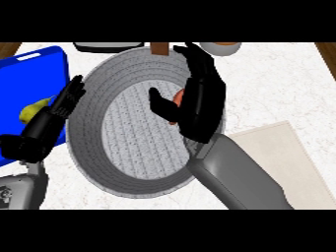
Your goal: Pick the sweet potato from the placemat and place it in the basket
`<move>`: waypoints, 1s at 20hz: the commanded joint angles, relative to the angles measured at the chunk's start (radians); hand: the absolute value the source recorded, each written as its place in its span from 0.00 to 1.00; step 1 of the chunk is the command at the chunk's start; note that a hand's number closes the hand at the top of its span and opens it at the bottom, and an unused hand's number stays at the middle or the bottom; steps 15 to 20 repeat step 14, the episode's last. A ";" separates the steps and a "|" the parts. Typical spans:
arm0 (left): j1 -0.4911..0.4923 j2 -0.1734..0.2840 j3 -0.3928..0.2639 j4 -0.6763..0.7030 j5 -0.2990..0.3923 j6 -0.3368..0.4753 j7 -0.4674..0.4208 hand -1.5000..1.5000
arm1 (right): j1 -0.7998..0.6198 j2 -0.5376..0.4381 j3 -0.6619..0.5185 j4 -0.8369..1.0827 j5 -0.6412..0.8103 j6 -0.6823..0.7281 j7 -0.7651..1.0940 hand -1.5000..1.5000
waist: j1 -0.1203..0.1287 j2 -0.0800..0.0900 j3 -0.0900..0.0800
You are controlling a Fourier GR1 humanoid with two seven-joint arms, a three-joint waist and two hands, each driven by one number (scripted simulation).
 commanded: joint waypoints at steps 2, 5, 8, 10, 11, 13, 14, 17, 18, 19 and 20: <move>0.051 0.010 0.008 -0.094 0.032 -0.024 0.061 0.50 | -0.009 0.002 0.014 -0.023 -0.003 -0.055 0.020 0.00 | 0.001 -0.002 0.000; 0.003 -0.011 -0.008 0.037 -0.022 0.006 -0.045 0.50 | -0.050 0.002 -0.073 -0.066 -0.115 -0.049 -0.075 0.00 | -0.006 0.001 0.000; -0.014 0.014 0.032 0.054 -0.001 -0.001 -0.039 0.50 | -0.037 0.002 -0.051 -0.163 -0.099 -0.053 0.022 0.00 | -0.010 -0.002 0.000; 0.036 0.012 0.015 0.004 -0.005 -0.012 -0.041 0.50 | -0.006 0.002 -0.141 -0.139 -0.161 -0.108 -0.062 0.00 | -0.006 0.000 0.000; 0.004 -0.020 -0.005 0.031 -0.026 0.020 -0.034 0.50 | -0.050 0.002 -0.136 -0.117 -0.167 -0.159 -0.004 0.00 | -0.003 0.001 0.000; 0.045 0.000 0.004 -0.007 -0.012 -0.004 -0.031 0.50 | 0.021 0.002 -0.150 -0.255 -0.161 -0.089 0.039 0.00 | -0.011 -0.004 0.000; 0.024 -0.020 -0.010 0.023 -0.044 0.028 -0.061 0.50 | 0.064 -0.026 -0.201 -0.235 -0.278 -0.087 -0.068 0.00 | -0.012 0.001 0.000; 0.024 -0.020 -0.010 0.023 -0.044 0.028 -0.061 0.50 | 0.064 -0.026 -0.201 -0.235 -0.278 -0.087 -0.068 0.00 | -0.012 0.001 0.000; 0.024 -0.020 -0.010 0.023 -0.044 0.028 -0.061 0.50 | 0.064 -0.026 -0.201 -0.235 -0.278 -0.087 -0.068 0.00 | -0.012 0.001 0.000; 0.024 -0.020 -0.010 0.023 -0.044 0.028 -0.061 0.50 | 0.064 -0.026 -0.201 -0.235 -0.278 -0.087 -0.068 0.00 | -0.012 0.001 0.000; 0.024 -0.020 -0.010 0.023 -0.044 0.028 -0.061 0.50 | 0.064 -0.026 -0.201 -0.235 -0.278 -0.087 -0.068 0.00 | -0.012 0.001 0.000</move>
